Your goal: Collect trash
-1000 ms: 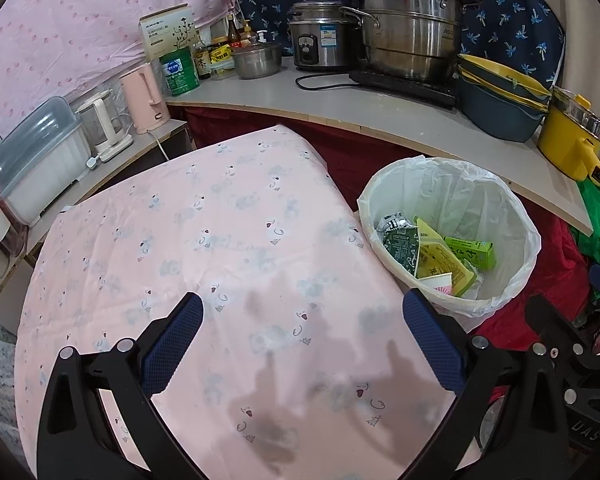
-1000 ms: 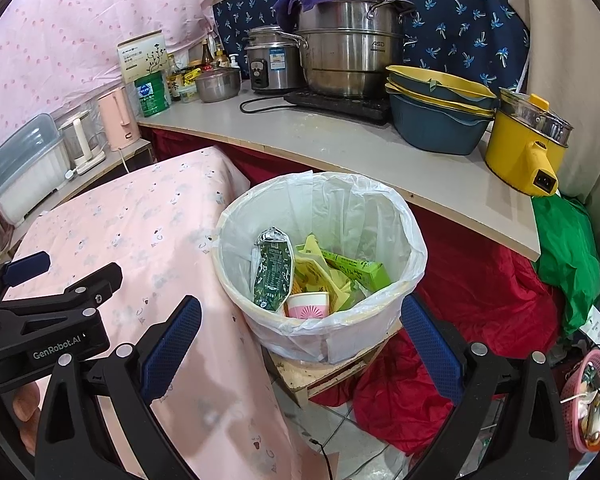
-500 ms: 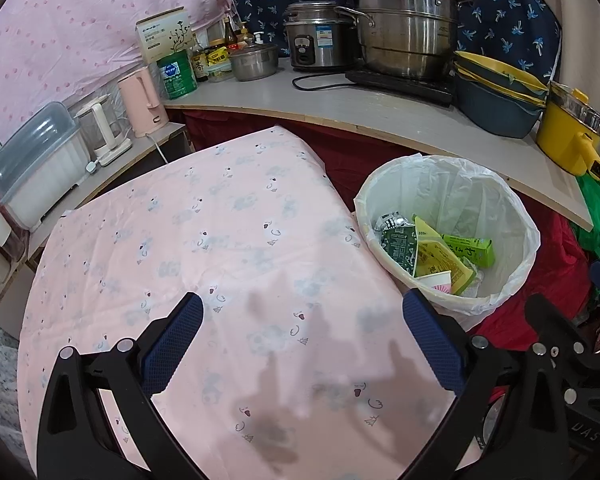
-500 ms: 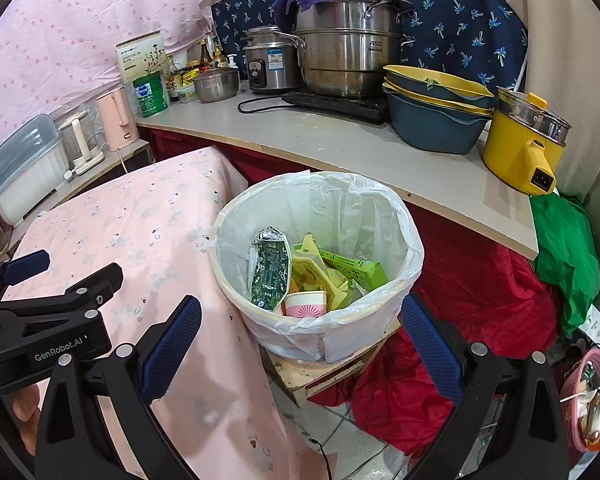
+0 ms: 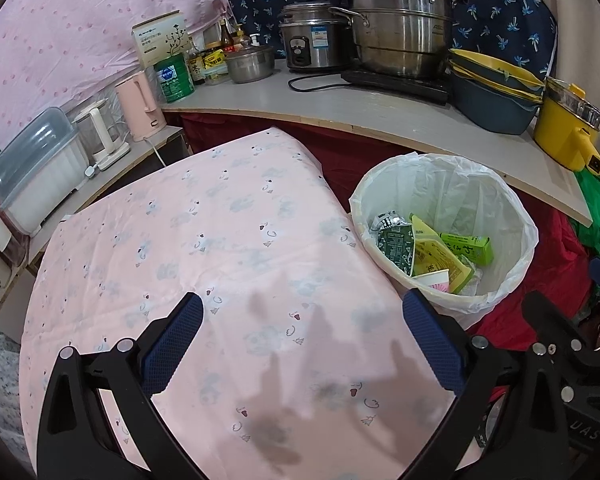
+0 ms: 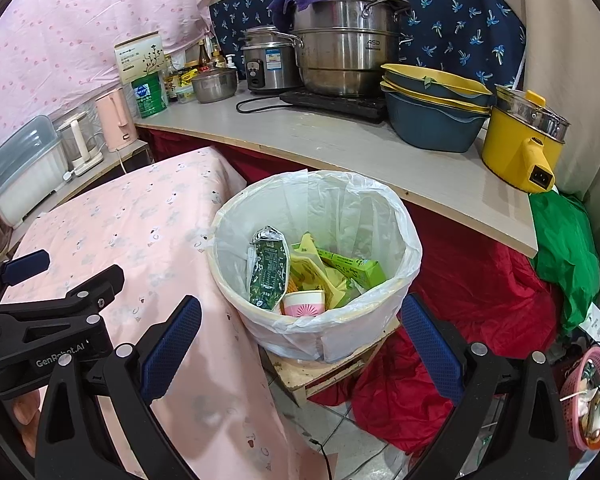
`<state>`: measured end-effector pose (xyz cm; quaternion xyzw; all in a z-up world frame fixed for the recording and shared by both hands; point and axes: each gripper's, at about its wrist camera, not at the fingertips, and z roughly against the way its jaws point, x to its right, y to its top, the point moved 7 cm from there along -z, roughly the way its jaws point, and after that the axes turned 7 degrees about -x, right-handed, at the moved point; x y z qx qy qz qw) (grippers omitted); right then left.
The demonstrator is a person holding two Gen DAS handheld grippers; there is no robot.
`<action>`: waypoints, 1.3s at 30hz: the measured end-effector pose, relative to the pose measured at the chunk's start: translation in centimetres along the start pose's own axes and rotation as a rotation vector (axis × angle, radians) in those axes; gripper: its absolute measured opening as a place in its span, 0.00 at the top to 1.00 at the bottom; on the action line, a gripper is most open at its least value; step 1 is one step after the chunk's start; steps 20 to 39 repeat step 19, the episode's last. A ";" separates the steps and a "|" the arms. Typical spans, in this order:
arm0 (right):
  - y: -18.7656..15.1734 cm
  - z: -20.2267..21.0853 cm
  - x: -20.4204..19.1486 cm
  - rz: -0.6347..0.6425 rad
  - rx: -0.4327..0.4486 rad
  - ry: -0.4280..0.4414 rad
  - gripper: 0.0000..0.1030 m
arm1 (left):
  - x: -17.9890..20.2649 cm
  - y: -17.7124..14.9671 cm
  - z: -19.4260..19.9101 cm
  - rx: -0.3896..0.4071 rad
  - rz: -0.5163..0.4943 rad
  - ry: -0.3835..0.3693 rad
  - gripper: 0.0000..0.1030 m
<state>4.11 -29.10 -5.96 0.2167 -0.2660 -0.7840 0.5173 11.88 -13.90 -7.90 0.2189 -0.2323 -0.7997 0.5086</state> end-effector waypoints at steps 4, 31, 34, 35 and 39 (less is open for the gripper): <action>0.0 0.0 0.0 -0.001 -0.001 0.000 0.06 | 0.1 0.0 0.0 0.002 -0.008 0.002 0.07; -0.6 -0.5 1.0 -0.009 -0.009 0.002 0.06 | 0.4 -0.2 -1.1 -0.020 -0.014 -0.017 0.07; -0.6 -0.5 1.0 -0.009 -0.009 0.002 0.06 | 0.4 -0.2 -1.1 -0.020 -0.014 -0.017 0.07; -0.6 -0.5 1.0 -0.009 -0.009 0.002 0.06 | 0.4 -0.2 -1.1 -0.020 -0.014 -0.017 0.07; -0.6 -0.5 1.0 -0.009 -0.009 0.002 0.06 | 0.4 -0.2 -1.1 -0.020 -0.014 -0.017 0.07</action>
